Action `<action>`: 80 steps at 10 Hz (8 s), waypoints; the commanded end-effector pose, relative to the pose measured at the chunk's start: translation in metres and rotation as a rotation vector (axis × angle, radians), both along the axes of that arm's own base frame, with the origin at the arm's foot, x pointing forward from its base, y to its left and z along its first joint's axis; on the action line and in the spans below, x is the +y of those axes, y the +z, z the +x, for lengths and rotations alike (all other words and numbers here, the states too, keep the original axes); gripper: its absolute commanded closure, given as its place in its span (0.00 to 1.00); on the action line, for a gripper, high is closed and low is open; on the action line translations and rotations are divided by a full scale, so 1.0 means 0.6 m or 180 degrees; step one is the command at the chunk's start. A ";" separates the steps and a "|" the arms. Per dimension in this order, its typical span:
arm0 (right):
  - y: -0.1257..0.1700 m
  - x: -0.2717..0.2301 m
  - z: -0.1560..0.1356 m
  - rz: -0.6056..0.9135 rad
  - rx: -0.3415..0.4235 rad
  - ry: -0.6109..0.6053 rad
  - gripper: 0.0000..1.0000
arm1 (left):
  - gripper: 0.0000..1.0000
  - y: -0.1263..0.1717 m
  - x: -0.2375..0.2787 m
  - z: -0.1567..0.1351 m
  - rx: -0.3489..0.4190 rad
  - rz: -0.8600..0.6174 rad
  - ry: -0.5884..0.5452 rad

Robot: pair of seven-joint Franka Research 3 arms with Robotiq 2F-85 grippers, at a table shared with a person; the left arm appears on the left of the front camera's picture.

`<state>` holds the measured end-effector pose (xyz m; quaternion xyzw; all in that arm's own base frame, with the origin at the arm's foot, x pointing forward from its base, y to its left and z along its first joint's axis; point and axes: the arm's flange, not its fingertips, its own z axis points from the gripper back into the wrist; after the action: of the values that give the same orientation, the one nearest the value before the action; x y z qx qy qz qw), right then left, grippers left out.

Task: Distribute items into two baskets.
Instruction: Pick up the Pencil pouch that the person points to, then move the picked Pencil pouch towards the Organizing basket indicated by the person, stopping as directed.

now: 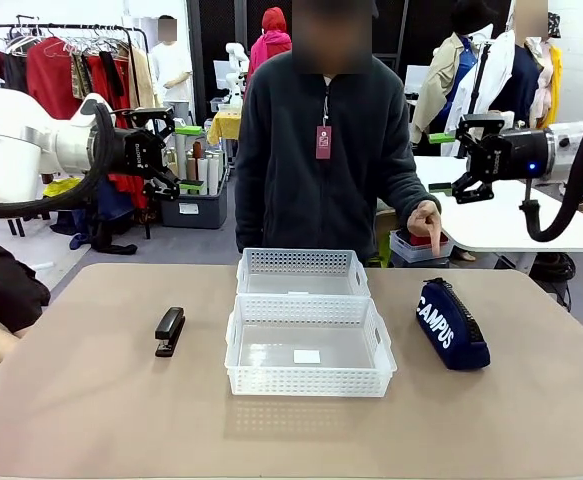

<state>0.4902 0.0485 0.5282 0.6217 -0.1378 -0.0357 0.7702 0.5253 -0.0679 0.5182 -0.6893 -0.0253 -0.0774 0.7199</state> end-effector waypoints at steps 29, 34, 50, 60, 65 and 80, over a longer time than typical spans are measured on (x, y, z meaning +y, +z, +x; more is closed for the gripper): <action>-0.146 0.072 0.174 -0.5280 0.1831 -0.0543 0.00 | 0.00 0.003 0.000 -0.001 -0.0010 -0.0003 0.0001; -0.180 0.089 0.169 -0.5091 0.1770 -0.0222 0.00 | 0.00 0.003 0.000 -0.001 -0.0010 -0.0003 0.0001; -0.272 0.087 0.105 -0.4415 0.1180 0.0655 0.75 | 0.00 0.003 0.000 -0.001 -0.0010 -0.0003 0.0001; -0.167 0.091 0.081 -0.4209 0.1198 0.0359 1.00 | 0.00 0.003 0.000 -0.001 -0.0010 -0.0003 0.0001; 0.050 0.121 0.049 -0.4176 0.1143 0.0089 1.00 | 0.00 0.003 0.000 -0.001 -0.0010 -0.0003 0.0001; 0.332 0.112 0.024 -0.3688 0.0904 -0.0364 1.00 | 0.00 0.003 0.000 -0.001 -0.0010 -0.0003 0.0001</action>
<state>0.5063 0.1149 0.7256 0.0804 -0.0632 -0.0796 0.9916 0.5254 -0.0679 0.5181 -0.6892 -0.0251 -0.0773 0.7200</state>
